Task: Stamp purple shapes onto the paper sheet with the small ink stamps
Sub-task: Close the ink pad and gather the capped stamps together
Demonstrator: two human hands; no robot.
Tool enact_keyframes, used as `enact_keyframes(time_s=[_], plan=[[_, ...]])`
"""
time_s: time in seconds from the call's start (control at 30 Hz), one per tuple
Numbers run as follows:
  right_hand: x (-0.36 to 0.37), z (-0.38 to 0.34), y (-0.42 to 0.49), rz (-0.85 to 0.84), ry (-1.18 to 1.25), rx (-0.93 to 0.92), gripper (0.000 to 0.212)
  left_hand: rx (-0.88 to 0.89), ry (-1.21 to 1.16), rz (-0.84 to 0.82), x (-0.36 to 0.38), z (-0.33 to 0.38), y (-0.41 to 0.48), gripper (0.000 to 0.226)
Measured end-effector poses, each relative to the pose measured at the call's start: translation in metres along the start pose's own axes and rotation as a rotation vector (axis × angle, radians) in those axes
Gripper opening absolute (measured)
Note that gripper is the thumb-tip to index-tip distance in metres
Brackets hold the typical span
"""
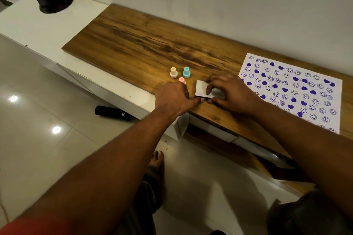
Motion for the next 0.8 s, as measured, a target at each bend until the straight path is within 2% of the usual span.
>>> enact_keyframes(time_s=[0.4, 0.63, 0.8], plan=[[0.003, -0.001, 0.003, -0.024, -0.048, 0.008, 0.041, 0.039, -0.050, -0.067, -0.005, 0.004, 0.003, 0.052], [0.003, -0.004, 0.004, -0.010, -0.064, 0.017, 0.047, 0.037, -0.087, 0.000, -0.009, 0.008, 0.000, 0.055], [0.004, -0.004, 0.006, -0.017, -0.066, 0.030, 0.052, 0.043, -0.072, 0.030, -0.006, 0.009, 0.003, 0.048]])
Point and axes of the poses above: each hand's wrist, its own y-axis towards the middle knuckle, its own x-axis out of the palm, z = x × y, the point moved 7 cm from there along y, towards the middle knuckle
